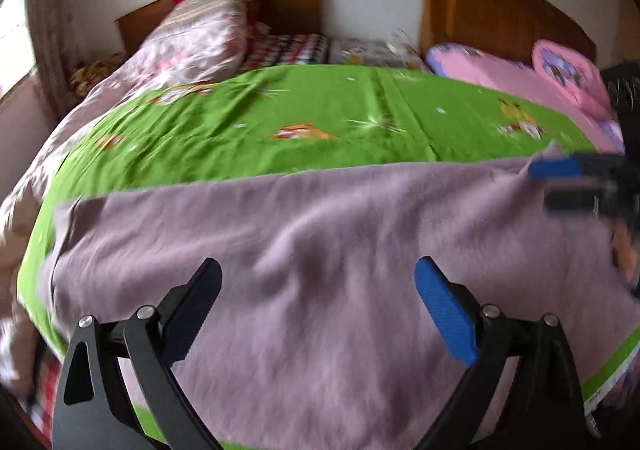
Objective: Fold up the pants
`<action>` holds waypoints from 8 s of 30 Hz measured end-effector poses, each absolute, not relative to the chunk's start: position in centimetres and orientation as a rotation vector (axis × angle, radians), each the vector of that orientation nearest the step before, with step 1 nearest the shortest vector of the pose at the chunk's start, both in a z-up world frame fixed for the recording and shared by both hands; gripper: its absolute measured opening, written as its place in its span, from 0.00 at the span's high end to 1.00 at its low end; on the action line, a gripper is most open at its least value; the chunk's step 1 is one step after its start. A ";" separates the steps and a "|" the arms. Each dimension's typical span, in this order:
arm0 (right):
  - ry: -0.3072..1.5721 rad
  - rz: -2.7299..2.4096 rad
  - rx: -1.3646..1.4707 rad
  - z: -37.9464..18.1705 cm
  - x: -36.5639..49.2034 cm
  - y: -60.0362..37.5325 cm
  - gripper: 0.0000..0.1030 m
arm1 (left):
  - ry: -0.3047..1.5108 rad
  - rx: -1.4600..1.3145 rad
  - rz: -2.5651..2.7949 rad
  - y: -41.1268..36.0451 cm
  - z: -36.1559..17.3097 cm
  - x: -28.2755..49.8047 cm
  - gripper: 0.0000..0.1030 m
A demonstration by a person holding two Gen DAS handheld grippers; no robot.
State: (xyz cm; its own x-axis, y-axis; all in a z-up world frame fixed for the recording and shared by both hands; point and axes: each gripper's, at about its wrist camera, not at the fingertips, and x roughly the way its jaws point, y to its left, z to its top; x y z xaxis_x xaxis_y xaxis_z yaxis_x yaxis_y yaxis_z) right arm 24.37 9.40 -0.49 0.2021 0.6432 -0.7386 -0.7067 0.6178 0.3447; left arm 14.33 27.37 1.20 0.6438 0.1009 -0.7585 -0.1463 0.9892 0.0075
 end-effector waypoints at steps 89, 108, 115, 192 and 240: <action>0.906 0.226 0.092 1.4 6.2 -19.9 0.14 | 0.874 0.179 -0.436 -2.5 5.5 18.9 0.02; 1.120 0.197 -0.207 -0.7 7.9 -24.4 0.12 | 0.984 0.182 -0.280 -8.2 -2.6 31.6 0.01; 1.044 0.222 -0.194 3.0 8.4 -20.2 0.12 | 0.932 0.061 -0.335 -6.7 -1.6 30.5 0.02; 0.761 0.765 -0.392 3.1 9.2 15.0 0.06 | 0.626 -0.592 0.259 36.7 -0.9 -3.7 0.02; 0.736 1.170 -0.523 0.4 12.1 35.6 0.05 | 0.534 -1.350 0.032 56.0 -7.9 4.6 0.55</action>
